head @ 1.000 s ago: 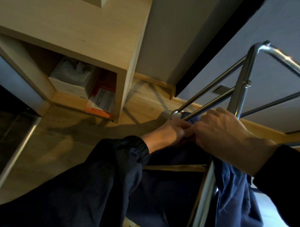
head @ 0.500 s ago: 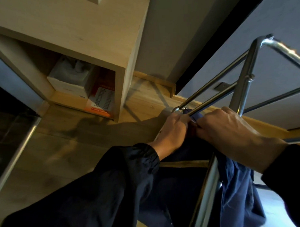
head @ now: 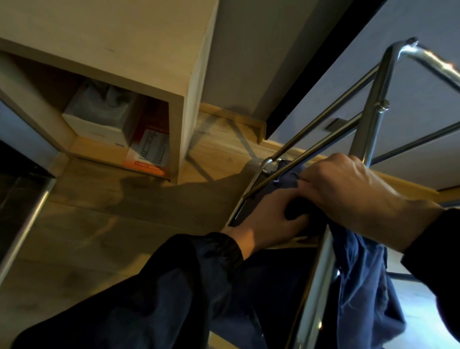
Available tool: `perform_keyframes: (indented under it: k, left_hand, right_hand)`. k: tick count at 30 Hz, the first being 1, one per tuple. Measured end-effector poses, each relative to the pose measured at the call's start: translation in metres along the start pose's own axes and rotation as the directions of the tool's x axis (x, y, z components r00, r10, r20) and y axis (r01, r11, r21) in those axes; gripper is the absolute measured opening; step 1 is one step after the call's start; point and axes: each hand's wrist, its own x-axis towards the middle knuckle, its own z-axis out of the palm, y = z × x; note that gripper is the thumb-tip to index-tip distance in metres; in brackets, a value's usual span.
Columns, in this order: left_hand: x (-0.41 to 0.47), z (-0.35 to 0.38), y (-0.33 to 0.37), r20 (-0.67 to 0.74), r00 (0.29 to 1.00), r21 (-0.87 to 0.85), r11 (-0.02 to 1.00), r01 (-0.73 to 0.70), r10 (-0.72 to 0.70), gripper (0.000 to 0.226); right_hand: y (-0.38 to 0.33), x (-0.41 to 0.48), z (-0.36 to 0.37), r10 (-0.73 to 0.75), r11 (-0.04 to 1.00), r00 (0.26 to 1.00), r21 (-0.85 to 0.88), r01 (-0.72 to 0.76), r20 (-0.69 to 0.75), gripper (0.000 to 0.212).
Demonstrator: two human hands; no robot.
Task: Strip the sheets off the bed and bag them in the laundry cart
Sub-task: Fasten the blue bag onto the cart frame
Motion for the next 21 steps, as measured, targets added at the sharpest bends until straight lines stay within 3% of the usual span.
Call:
perform_keyframes:
  k: [3,8,12,18,21]
  left_hand:
    - [0.007,0.002,-0.004,-0.032,0.998,0.058,0.997,-0.048,0.050,0.017]
    - [0.010,0.005,-0.012,0.001,0.999,0.069,0.997,0.041,-0.042,0.028]
    - [0.009,-0.002,-0.015,-0.010,0.999,0.104,0.994,0.033,-0.032,0.028]
    - [0.002,-0.002,-0.011,-0.005,0.997,0.052,0.996,0.073,-0.073,0.025]
    - [0.002,-0.003,-0.009,-0.013,0.997,0.072,0.995,0.076,-0.075,0.025]
  right_hand:
    - [0.003,0.002,0.000,-0.014,1.000,1.000,0.004,0.014,-0.024,0.027]
    - [0.007,0.001,-0.012,-0.059,0.998,0.993,-0.014,0.058,-0.100,0.036]
    - [0.021,0.001,-0.028,0.095,0.993,0.991,0.082,-0.087,-0.098,0.030]
    - [0.031,0.001,-0.056,-0.026,0.998,0.967,0.045,0.039,-0.255,0.035]
    - [0.028,0.009,-0.045,-0.083,0.995,0.972,0.034,0.092,-0.219,0.032]
